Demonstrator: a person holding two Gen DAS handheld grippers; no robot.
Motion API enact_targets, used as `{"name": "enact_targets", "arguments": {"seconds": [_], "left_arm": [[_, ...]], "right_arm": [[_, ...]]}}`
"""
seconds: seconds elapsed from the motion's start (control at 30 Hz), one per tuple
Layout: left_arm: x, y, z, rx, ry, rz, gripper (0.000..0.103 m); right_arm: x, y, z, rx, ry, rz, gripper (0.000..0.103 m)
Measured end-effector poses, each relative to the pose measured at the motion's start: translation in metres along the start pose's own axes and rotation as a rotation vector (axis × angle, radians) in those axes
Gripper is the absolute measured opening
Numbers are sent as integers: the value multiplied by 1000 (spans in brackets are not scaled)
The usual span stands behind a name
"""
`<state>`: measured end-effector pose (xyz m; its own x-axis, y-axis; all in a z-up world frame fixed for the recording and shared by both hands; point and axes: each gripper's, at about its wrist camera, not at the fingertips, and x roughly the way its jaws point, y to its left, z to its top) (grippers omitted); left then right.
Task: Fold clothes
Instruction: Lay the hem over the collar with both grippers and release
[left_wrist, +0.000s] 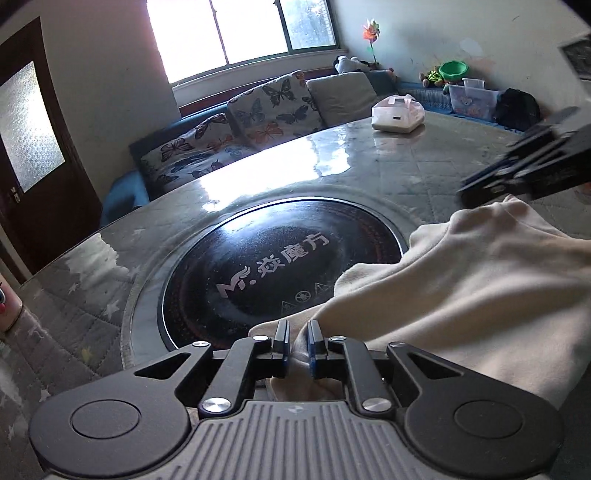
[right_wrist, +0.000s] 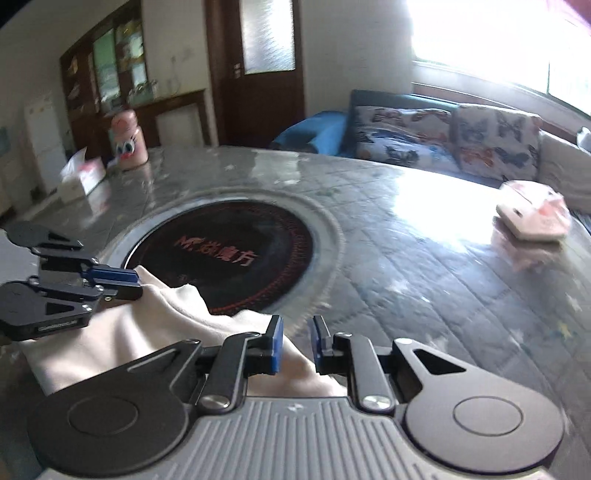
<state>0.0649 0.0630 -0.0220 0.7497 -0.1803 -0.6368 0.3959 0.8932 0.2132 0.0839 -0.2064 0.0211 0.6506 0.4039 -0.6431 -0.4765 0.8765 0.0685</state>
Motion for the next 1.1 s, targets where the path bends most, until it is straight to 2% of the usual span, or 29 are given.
{"name": "enact_targets", "arguments": {"seconds": [0.17, 0.27, 0.37, 0.5, 0.67, 0.77, 0.9, 1.03, 1.1], "left_arm": [[-2, 4, 3, -47, -8, 36, 13], [-9, 6, 6, -94, -17, 53, 13], [-30, 3, 9, -126, -62, 49, 16], [-58, -13, 5, -123, -102, 11, 18], [-73, -39, -7, -117, -95, -68, 18], [-79, -54, -15, -113, -87, -114, 20], [-75, -63, -23, -118, -63, -133, 20], [-71, -63, -28, -128, -55, -141, 23], [-73, -62, -27, -134, -60, -137, 31]], "right_arm": [[-28, -10, -21, 23, 5, -35, 21], [-29, -13, -29, 40, 6, -54, 26], [-27, -16, -35, 74, 4, -58, 27], [-23, -18, -43, 116, 3, -72, 28], [-23, -17, -49, 135, -23, -85, 28], [-22, -14, -49, 135, -28, -90, 5], [-30, -6, -47, 98, -66, -155, 4], [-19, -9, -49, 100, -19, -184, 5], [-19, -10, -49, 105, -19, -186, 10]]}}
